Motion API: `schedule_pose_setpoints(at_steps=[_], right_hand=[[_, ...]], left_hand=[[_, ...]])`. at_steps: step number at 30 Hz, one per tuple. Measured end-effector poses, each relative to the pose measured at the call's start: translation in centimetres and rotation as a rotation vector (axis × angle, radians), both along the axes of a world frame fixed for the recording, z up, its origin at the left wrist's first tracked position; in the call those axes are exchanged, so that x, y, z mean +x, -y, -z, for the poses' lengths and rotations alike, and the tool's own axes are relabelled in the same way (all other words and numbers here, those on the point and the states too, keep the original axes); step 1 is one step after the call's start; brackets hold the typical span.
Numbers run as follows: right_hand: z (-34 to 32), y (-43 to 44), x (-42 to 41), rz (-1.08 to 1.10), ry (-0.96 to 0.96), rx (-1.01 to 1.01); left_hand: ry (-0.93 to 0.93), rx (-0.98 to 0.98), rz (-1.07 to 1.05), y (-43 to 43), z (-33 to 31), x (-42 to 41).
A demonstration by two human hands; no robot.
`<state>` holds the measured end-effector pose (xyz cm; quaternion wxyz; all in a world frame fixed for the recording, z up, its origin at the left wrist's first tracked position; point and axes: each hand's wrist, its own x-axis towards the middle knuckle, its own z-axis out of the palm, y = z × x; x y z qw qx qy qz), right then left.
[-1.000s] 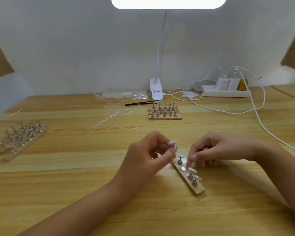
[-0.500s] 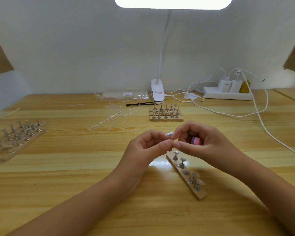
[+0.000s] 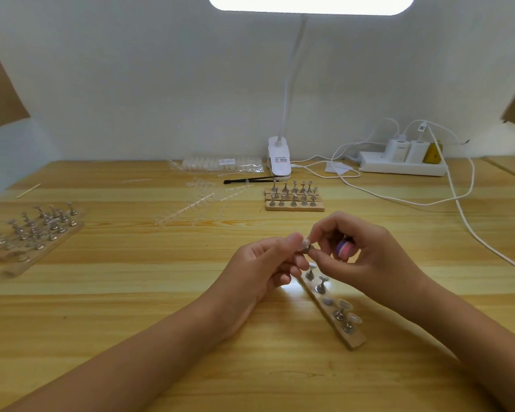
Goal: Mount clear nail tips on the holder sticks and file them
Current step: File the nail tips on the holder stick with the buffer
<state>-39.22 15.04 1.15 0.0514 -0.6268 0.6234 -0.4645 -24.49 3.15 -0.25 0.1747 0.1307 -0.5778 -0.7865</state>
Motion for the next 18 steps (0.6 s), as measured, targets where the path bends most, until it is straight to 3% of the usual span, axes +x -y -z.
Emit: schedule_pose_setpoints(at_steps=[13,15,18], right_hand=[[0.1,0.0,0.2,0.019,0.025,-0.017],[-0.2,0.3,0.3,0.003,0.231,0.005],[-1.1,0.8,-0.4,-0.081,0.917,-0.004]], left_hand=[[-0.024,-0.015,0.06,0.6,0.5,-0.1],[-0.014,-0.003,0.035,0.7,0.6,-0.1],[0.015,-0.012,0.001,0.7,0.6,-0.1]])
